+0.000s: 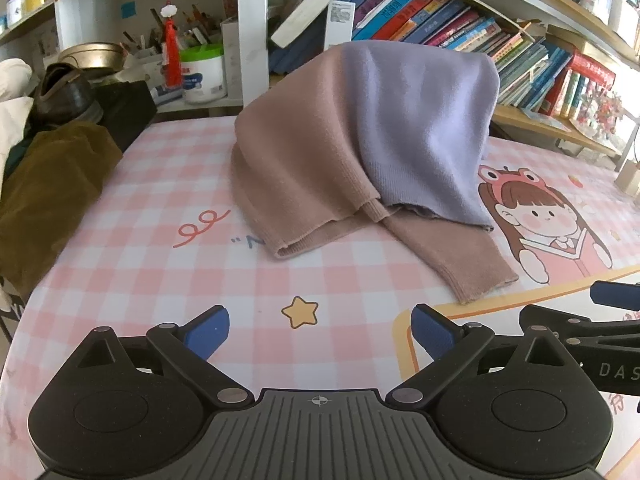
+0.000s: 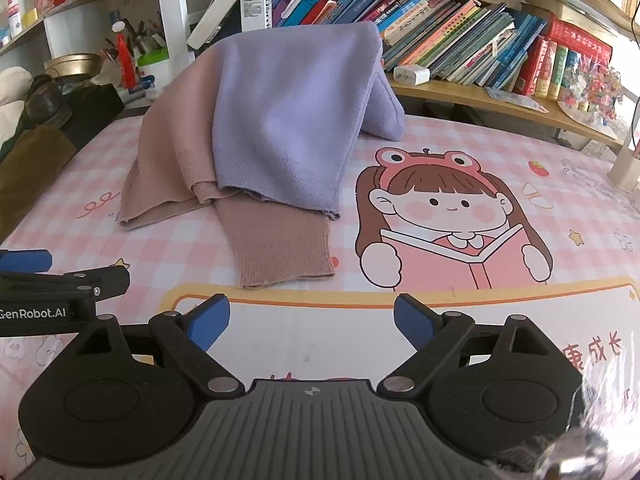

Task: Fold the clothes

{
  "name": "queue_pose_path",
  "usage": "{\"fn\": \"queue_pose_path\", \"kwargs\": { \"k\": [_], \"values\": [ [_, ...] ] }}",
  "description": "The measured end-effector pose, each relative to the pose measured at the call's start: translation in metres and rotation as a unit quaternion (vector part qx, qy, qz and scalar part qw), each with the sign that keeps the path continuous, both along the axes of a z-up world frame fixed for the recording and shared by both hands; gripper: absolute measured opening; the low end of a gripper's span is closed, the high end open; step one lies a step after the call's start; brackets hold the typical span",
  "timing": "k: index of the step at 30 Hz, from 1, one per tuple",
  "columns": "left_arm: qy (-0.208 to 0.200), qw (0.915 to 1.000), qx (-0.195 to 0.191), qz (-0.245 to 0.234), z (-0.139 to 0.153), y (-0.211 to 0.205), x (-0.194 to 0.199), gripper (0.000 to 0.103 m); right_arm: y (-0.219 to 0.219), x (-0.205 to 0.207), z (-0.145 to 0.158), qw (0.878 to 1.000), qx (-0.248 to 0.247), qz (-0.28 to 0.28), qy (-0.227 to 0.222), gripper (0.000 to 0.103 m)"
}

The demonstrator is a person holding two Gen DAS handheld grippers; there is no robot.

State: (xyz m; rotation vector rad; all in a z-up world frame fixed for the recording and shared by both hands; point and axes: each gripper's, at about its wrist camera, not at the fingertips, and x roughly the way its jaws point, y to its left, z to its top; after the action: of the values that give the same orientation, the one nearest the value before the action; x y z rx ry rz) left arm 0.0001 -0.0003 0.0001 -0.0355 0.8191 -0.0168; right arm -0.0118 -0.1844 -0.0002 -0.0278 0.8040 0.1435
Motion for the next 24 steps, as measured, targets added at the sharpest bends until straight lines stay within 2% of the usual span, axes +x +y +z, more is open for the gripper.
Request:
{"fn": "queue_pose_path", "kwargs": {
  "k": [6, 11, 24],
  "values": [
    [0.001, 1.0000, 0.002, -0.001, 0.002, -0.006, 0.000, 0.099, -0.002, -0.001, 0.001, 1.000, -0.002, -0.002, 0.000, 0.089],
    [-0.003, 1.0000, 0.000, -0.003, -0.011, 0.000, -0.001, 0.099, 0.001, 0.000, 0.000, 1.000, -0.002, -0.005, 0.001, 0.089],
    [0.005, 1.0000, -0.005, 0.002, -0.009, 0.002, -0.002, 0.099, 0.002, 0.000, -0.002, 1.000, -0.002, -0.003, 0.005, 0.089]
  ]
}}
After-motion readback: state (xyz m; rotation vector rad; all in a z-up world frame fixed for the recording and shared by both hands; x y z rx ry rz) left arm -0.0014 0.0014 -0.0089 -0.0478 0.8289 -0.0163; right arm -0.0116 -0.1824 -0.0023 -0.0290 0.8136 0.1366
